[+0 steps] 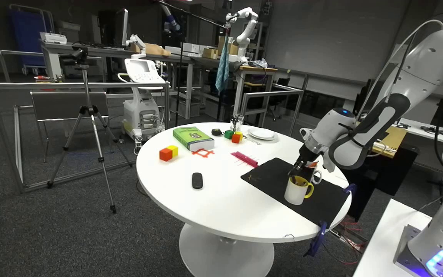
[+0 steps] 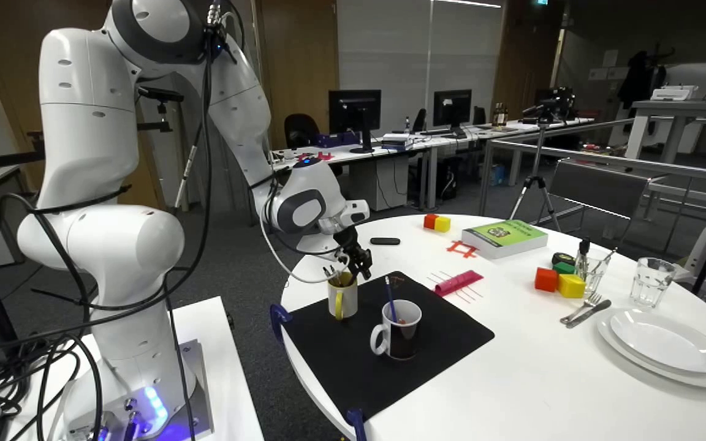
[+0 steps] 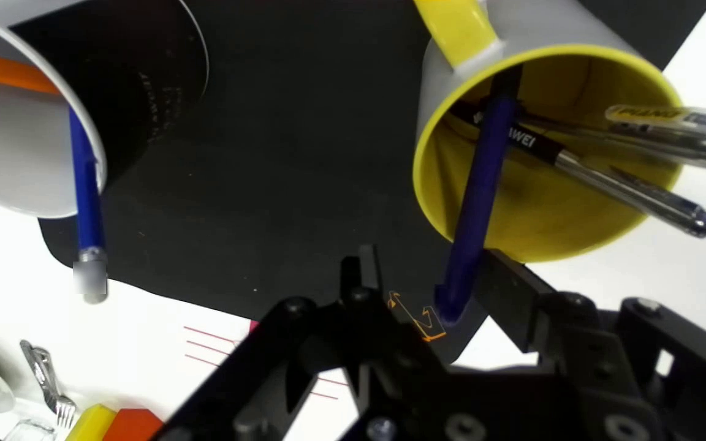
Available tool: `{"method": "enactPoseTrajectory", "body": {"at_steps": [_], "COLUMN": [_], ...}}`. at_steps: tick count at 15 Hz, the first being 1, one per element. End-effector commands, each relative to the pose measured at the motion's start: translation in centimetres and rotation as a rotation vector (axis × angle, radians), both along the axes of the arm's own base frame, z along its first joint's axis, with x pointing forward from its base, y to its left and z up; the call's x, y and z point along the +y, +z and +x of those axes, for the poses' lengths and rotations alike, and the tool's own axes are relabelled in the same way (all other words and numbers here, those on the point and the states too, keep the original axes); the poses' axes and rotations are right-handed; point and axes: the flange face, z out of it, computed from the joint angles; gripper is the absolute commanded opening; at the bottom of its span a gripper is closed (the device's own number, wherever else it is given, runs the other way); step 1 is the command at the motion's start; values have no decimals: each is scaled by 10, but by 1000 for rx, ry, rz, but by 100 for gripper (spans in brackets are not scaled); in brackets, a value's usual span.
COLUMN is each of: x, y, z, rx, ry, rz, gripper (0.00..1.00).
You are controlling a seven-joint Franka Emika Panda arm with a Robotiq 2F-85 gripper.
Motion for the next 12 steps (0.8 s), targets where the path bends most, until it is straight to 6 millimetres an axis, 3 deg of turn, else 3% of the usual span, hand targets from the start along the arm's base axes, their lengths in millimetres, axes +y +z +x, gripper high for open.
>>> {"method": "enactPoseTrajectory", "body": {"at_steps": [1,3,4,12], "x": [-1,0,0,3], "y": [5,5,5,20], "z": [-7,-7,-7,-3], "rx": [-9,-9,-9,-51], "ry": [-3,-1,-1,5], "rz": [14,15,15,29], "gripper": [19,3,1,4]}}
